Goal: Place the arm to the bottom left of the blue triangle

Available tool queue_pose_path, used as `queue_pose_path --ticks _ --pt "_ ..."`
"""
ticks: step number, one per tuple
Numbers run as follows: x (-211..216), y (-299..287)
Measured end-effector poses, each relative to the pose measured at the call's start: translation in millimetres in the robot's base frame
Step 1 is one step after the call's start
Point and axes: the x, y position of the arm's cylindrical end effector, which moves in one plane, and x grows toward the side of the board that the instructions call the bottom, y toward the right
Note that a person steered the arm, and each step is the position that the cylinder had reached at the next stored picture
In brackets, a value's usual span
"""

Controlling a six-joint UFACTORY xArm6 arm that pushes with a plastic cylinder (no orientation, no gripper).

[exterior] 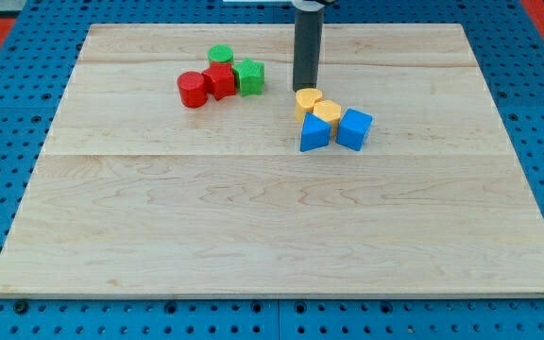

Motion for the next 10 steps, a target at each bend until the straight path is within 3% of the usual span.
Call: queue_pose_path --ticks 1,2,3,6,7,10 --pt "2 0" --pt "31 -11" --pt "37 -47" --pt "151 -111" --pt "164 -85" --pt "144 -27"
